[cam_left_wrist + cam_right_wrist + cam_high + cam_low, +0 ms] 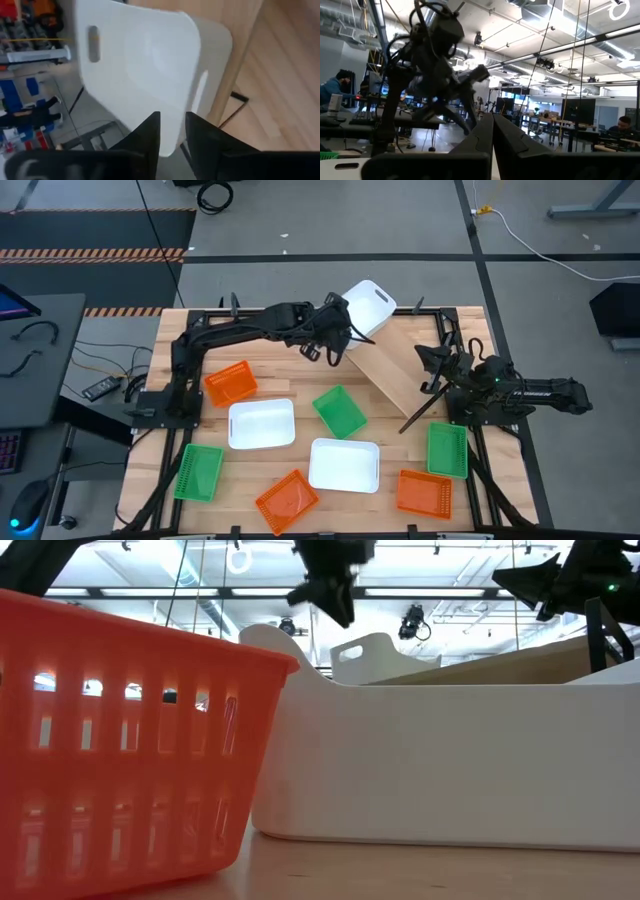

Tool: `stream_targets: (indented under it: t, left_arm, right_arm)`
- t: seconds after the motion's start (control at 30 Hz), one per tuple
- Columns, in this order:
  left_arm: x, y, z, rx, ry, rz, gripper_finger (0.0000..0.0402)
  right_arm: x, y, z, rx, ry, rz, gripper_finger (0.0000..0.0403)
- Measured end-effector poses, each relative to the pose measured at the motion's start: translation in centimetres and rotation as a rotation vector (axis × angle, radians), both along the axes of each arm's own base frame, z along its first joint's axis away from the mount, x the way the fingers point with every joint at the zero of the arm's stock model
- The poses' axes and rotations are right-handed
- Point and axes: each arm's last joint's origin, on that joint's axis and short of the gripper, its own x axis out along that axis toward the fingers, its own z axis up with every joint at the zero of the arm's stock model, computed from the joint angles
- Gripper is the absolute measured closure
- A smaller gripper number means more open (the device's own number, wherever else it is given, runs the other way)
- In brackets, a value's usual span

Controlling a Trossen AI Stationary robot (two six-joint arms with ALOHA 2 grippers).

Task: Stack baskets on shelf by color
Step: Put the top green bin on the shelf

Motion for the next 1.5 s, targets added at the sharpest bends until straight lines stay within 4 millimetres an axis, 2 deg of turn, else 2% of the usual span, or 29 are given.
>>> stream_targets:
  t: [0.1,0.17,0.27,0.37,0.5,0.67,0.87,0.97,1.1,1.27,1.37,1.5]
  left_arm:
    - [-0.6,-1.3,1.0,-0.065,-0.015,0.039,0.0294]
    - [-1.1,-2.3,1.5,-0.17,-0.035,0.062,0.029]
    - [-2.2,-4.3,1.5,-0.368,0.007,0.101,0.0282]
    - [-3.2,-6.5,0.9,-0.486,0.093,0.175,0.0274]
    - [-4.3,-9.7,0.5,-0.544,0.16,0.285,0.0269]
    - [-5.1,-13.9,1.4,-0.709,0.132,0.274,0.0269]
    - [-5.7,-17.4,1.2,-0.684,0.065,0.38,0.0269]
    - [-5.8,-18.6,1.3,-0.663,0.007,0.394,0.0269]
    - [-4.8,-19.8,1.8,-0.704,-0.125,0.333,0.0269]
    - [-2.6,-19.6,2.4,-0.771,-0.309,0.232,0.0269]
    - [-0.8,-19.3,0.8,-0.808,-0.387,0.18,0.0269]
    - [0.7,-18.7,-3.2,-0.909,-0.404,0.117,0.0269]
  right_arm:
    - [0.0,0.0,0.1,0.0,-0.005,0.0,0.0388]
    - [0.0,0.0,0.1,-0.001,-0.007,0.0,0.0388]
    - [0.0,0.0,0.1,-0.001,-0.007,0.0,0.0388]
    - [0.0,0.0,0.1,0.0,-0.007,0.0,0.0388]
    - [0.0,0.0,0.1,0.008,-0.01,0.005,0.0388]
    - [0.0,0.0,0.1,0.038,-0.023,0.022,0.0388]
    - [0.0,0.1,0.1,0.053,-0.033,0.088,0.0388]
    - [0.0,0.3,0.1,0.055,-0.042,0.149,0.0388]
    - [-0.1,0.6,0.4,0.052,-0.075,0.251,0.0388]
    - [-0.3,0.9,0.8,0.034,-0.12,0.373,0.0388]
    - [-0.4,1.2,1.0,-0.024,-0.129,0.451,0.0388]
    - [-0.5,1.5,1.1,0.0,-0.13,0.57,0.0388]
